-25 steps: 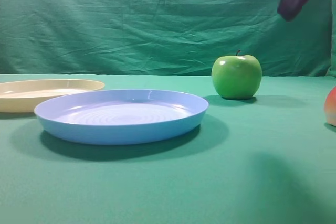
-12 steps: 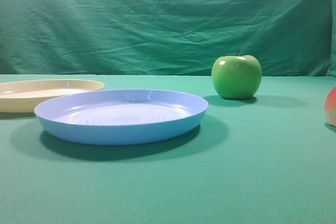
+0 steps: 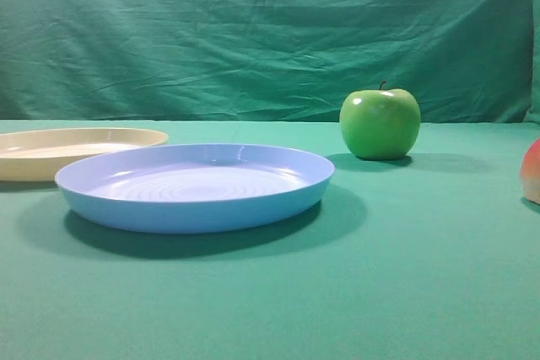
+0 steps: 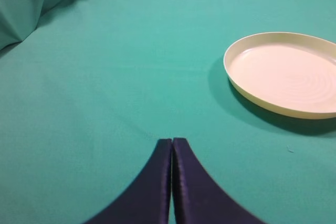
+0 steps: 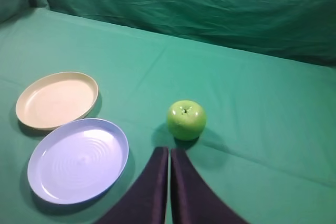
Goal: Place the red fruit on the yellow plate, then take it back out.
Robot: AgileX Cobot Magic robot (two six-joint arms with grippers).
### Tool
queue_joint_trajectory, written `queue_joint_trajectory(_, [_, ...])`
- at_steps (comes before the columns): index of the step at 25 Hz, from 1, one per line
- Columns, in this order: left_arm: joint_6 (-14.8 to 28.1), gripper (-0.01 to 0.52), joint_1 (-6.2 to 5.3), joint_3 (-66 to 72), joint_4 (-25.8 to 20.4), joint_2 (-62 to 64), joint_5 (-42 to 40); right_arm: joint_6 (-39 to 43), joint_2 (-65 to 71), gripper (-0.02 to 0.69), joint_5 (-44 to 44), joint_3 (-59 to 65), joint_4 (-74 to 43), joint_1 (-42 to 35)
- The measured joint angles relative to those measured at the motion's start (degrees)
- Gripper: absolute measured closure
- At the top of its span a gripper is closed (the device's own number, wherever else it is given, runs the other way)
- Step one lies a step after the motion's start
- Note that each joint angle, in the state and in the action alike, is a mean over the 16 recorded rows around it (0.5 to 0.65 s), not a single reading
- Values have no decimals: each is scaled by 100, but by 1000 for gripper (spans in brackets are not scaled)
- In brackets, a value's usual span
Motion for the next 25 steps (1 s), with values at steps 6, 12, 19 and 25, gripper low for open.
queue_joint_trajectory(6, [0, 514, 0, 0, 0, 0, 0, 242, -532, 665, -163, 147, -378, -63])
queue_joint_trajectory(12, [0, 514, 0, 0, 0, 0, 0, 469, -1139, 665, -875, 777, -688, -415])
queue_joint_trajectory(19, [0, 514, 0, 0, 0, 0, 0, 522, -1798, 665, -2109, 2134, -809, -999])
queue_joint_trajectory(25, [0, 514, 0, 0, 0, 0, 0, 541, -2174, 665, -2958, 3385, -811, -1318])
